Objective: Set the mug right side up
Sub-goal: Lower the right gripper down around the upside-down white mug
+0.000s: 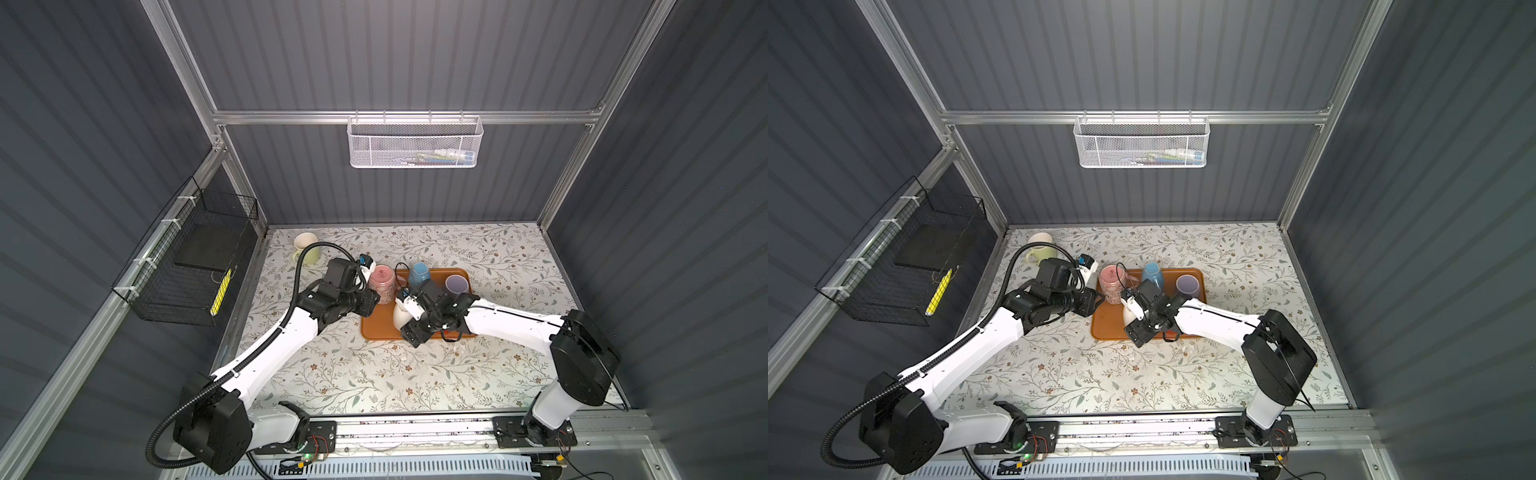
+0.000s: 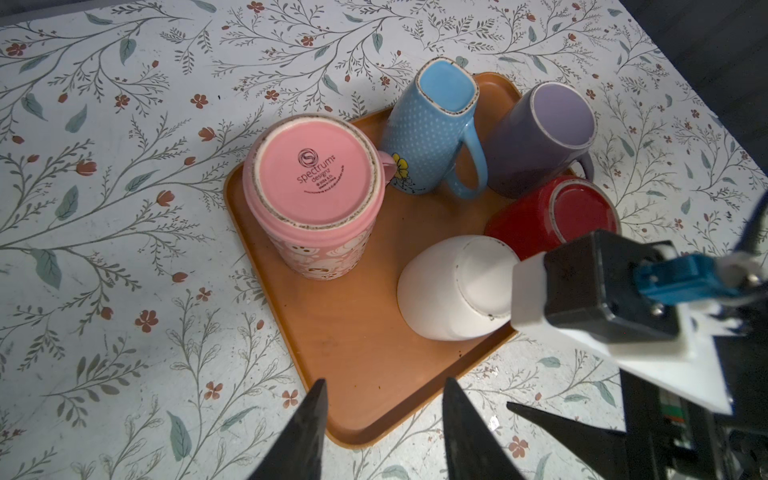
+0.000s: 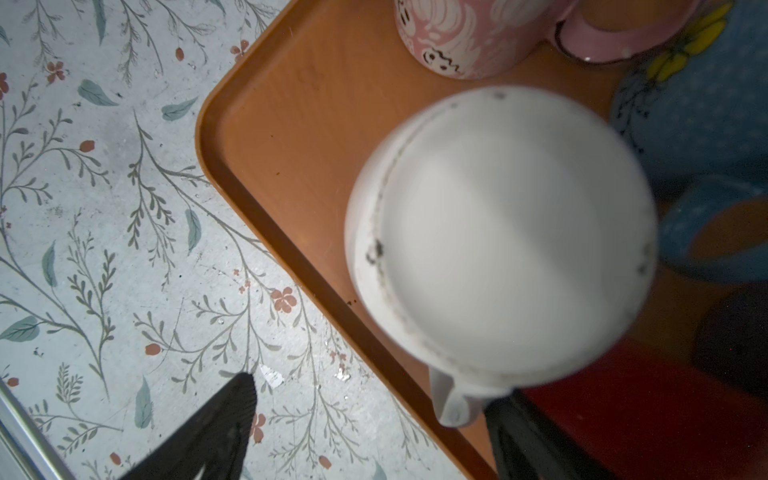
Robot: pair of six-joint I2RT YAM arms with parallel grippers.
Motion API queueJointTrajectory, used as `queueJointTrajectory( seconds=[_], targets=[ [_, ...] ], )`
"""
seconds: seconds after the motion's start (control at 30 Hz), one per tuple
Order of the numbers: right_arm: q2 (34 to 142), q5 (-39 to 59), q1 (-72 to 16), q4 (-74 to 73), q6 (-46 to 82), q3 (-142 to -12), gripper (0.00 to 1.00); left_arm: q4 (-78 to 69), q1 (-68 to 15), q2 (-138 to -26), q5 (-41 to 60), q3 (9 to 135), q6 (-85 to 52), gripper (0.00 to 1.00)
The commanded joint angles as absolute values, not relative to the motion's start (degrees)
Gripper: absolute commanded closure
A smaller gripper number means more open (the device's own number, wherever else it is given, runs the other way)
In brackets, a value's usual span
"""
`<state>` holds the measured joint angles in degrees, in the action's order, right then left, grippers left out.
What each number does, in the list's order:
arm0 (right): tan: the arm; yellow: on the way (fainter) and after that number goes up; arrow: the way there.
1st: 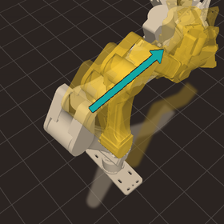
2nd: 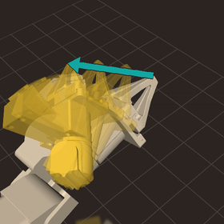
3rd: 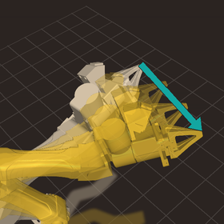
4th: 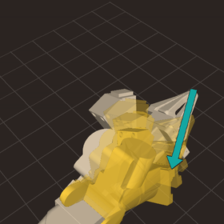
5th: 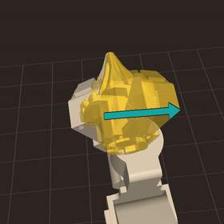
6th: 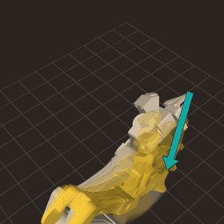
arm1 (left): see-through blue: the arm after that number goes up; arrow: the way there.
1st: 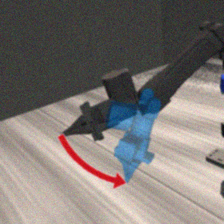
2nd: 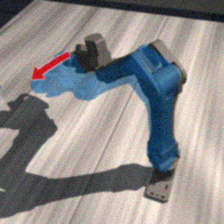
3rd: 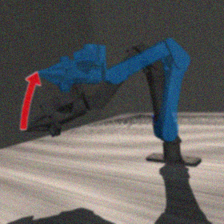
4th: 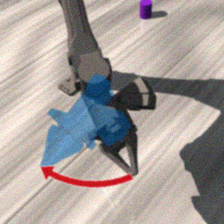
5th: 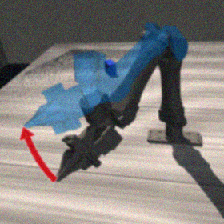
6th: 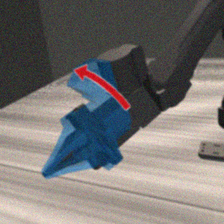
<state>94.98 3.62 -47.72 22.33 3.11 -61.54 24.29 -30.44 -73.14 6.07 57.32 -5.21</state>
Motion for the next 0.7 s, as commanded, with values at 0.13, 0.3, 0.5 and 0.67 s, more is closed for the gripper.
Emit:
queueJointTrajectory(
  seconds=[0.13,0.3,0.5,0.67],
  targets=[
    [93.6,3.1,-48.0,20.8,5.8,-60.0,0.13,24.1,-30.5,-73.6,6.8,57.0,-6.0,0.55],
    [94.0,3.8,-48.5,20.1,6.7,-59.9,0.14,24.1,-30.5,-74.0,6.9,57.2,-6.0,0.55],
    [94.0,4.6,-49.3,19.8,7.8,-59.7,0.14,23.9,-30.5,-74.2,7.2,57.1,-6.1,0.55],
    [93.6,4.6,-49.7,19.5,8.4,-59.4,0.14,23.7,-30.5,-74.0,7.3,56.7,-6.2,0.55]
  ],
)
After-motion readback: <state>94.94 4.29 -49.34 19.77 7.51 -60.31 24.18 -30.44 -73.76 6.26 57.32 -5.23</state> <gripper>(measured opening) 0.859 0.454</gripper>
